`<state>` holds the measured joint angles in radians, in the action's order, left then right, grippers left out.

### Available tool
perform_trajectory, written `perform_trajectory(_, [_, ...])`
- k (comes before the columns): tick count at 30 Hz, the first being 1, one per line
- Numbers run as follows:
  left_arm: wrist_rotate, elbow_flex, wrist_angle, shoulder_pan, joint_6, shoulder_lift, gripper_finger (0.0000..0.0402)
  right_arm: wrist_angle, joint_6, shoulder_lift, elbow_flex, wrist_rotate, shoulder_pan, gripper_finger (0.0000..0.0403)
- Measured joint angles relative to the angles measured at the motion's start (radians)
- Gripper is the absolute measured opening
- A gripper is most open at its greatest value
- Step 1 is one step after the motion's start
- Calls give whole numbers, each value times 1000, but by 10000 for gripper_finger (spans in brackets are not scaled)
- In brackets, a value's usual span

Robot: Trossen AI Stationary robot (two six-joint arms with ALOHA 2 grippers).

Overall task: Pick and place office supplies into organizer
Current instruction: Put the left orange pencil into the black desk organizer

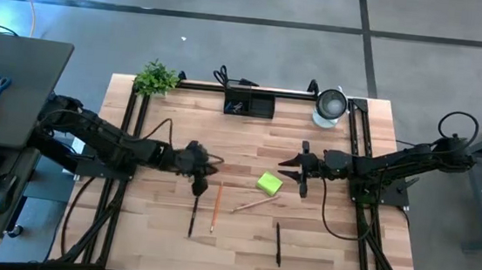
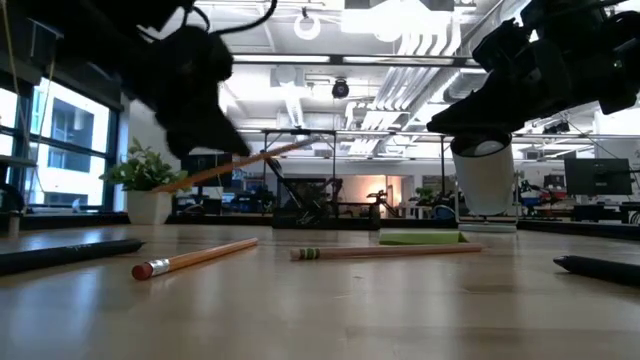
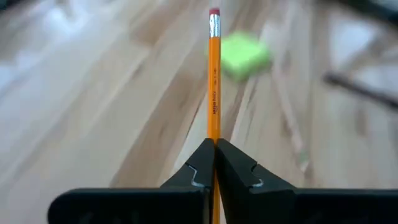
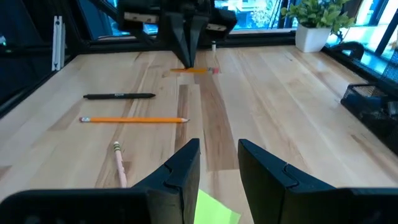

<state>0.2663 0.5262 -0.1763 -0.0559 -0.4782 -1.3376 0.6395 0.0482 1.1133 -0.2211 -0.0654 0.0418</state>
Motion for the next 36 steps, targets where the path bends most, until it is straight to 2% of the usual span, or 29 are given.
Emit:
perform_trajectory(6, [-50,0,-182,52,82,0,0,47,98,7,0,-50,-3,103])
perform_trajectory(13, [-91,0,-138,63,77,1,2,67,138,88,0,-56,-3,103])
perform_trajectory(15, [-95,0,-136,62,60,-4,2,95,136,134,0,-28,-3,103])
perform_trajectory(20, [-101,0,-147,62,64,-7,2,249,114,284,-1,138,26,103])
perform_trajectory(22, [-99,0,-166,62,77,-7,3,265,79,339,-18,151,56,103])
perform_trajectory(30, [-115,1,-187,62,80,-7,3,248,-9,549,-227,149,149,103])
perform_trajectory(36, [-192,1,-99,60,55,-5,3,12,-84,695,-477,175,173,103])
